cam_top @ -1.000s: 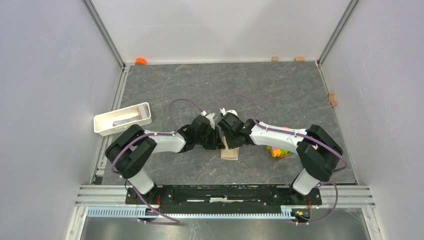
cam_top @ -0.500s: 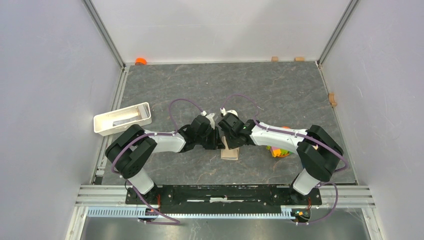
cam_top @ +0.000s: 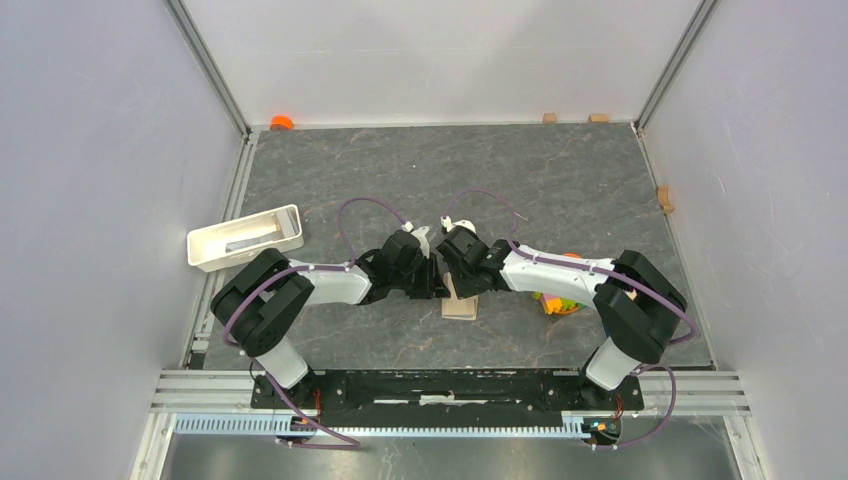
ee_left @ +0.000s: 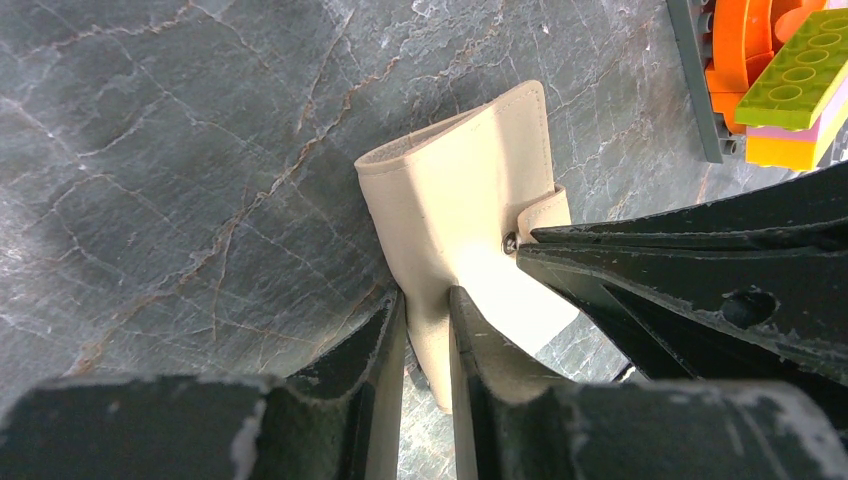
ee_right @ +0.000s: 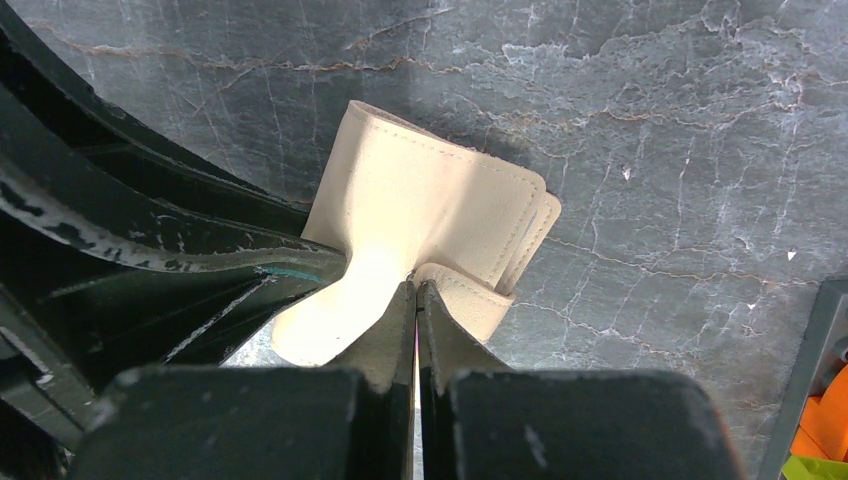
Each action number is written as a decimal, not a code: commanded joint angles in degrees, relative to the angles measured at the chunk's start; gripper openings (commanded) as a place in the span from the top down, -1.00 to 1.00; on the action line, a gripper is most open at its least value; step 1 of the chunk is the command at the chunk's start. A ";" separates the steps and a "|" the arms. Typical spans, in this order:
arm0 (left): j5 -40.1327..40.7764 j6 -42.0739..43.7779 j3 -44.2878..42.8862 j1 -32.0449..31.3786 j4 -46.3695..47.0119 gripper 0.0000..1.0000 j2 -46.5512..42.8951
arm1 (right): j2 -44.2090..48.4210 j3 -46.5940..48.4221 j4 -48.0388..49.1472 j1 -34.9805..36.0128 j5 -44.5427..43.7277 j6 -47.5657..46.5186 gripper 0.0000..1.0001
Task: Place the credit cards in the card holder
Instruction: Close the card holder at the center of the board.
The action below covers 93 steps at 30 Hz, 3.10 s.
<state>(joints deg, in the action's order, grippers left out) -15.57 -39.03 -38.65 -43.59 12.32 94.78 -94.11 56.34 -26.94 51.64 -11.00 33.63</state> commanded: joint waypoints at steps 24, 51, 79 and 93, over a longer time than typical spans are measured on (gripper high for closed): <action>3.36 2.05 -0.54 0.09 -3.26 0.50 3.99 | -10.11 3.25 0.51 0.49 3.03 0.55 1.00; 0.24 -3.30 4.65 0.09 11.71 0.70 5.06 | -31.58 16.35 -8.04 2.36 -0.35 15.59 1.00; 2.81 -2.76 6.35 0.44 11.32 0.71 0.38 | -39.82 16.01 -0.78 10.24 -3.41 25.64 1.00; 6.91 1.89 9.25 2.36 6.91 0.51 -11.05 | -27.42 22.78 -8.61 10.50 -14.00 18.43 0.94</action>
<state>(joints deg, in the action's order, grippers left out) -10.81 -43.16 -28.58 -40.42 21.23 88.23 -115.04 81.65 -44.80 56.47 -23.29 50.52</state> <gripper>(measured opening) 0.222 0.017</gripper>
